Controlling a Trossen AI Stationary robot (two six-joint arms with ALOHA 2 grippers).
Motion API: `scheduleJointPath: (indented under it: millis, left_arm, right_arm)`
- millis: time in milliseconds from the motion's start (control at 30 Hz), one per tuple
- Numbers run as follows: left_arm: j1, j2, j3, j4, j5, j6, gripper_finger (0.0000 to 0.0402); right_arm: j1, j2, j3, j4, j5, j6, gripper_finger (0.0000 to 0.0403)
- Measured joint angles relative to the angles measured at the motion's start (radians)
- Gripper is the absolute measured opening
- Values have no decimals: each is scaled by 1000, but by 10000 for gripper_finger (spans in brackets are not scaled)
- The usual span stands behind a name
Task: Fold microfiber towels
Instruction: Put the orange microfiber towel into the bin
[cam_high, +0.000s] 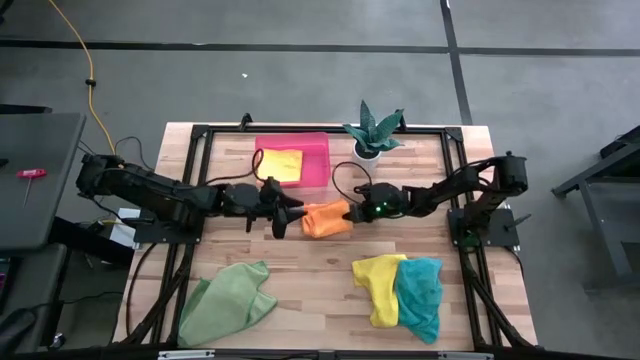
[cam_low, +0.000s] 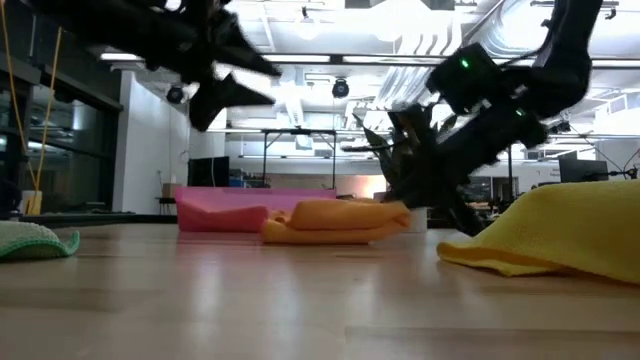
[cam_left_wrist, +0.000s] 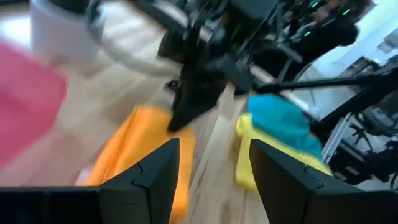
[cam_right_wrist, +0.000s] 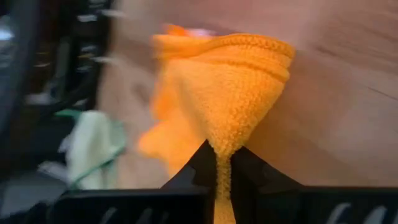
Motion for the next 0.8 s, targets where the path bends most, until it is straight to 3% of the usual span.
scheduleJointPath:
  millis: [133, 433, 633, 800]
  left_arm:
    - [54, -28, 79, -76, 63, 86, 184]
    - [167, -48, 344, -524, 183, 290, 187]
    - [214, -47, 399, -553, 283, 286, 230]
    - [222, -47, 400, -543, 466, 217, 276]
  right_arm:
    - [5, -64, 89, -78, -46, -136, 5]
    - [73, -146, 498, -739, -123, -688, 2]
    - [128, -124, 709, -975, -80, -888, 1]
    - [137, -125, 787, -1033, -43, -931, 1]
